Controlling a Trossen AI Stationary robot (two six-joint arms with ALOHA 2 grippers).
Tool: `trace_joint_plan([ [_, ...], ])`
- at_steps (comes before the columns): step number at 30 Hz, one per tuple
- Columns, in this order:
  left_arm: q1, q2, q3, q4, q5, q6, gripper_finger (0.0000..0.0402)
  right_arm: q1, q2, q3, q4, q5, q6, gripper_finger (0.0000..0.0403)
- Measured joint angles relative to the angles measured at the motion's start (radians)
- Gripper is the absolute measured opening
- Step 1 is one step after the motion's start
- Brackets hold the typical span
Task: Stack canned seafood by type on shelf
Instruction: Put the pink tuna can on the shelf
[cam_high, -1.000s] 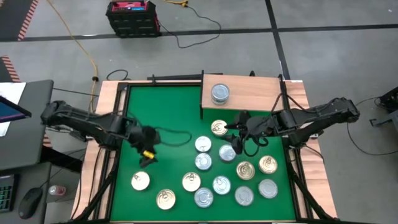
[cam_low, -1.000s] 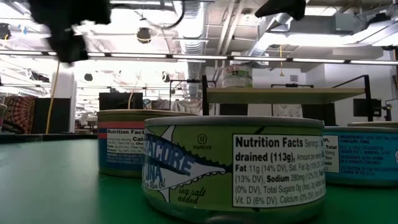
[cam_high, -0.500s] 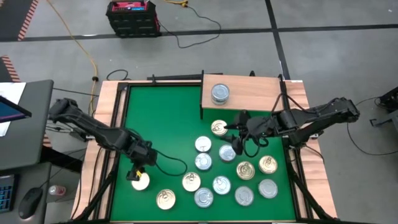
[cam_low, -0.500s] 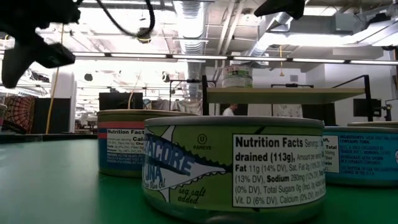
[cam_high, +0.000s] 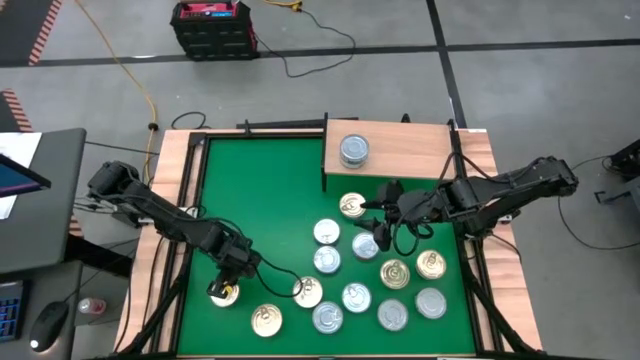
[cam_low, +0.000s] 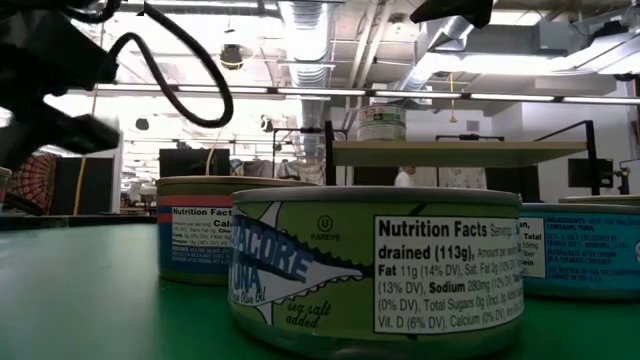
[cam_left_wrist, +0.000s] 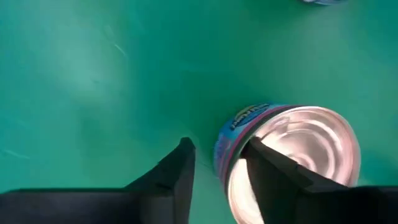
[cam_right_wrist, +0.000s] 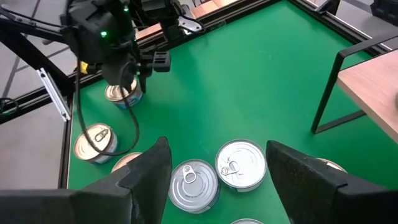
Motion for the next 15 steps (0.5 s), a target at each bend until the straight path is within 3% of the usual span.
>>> trace_joint_plan([
  [9,-0.001,-0.005,-0.029,0.047,0.042,0.023,0.0009,0.001,0.0,0.0,0.001,-0.001,0.007,0.0283],
  [11,0.0,-0.005,-0.029,0.046,0.001,0.023,0.0006,0.0,0.0,0.0,0.003,0.0,0.007,0.0283],
  [15,0.021,0.007,-0.037,0.032,-0.178,0.006,0.0001,0.0,0.0,0.0,0.009,-0.001,0.018,0.0283],
])
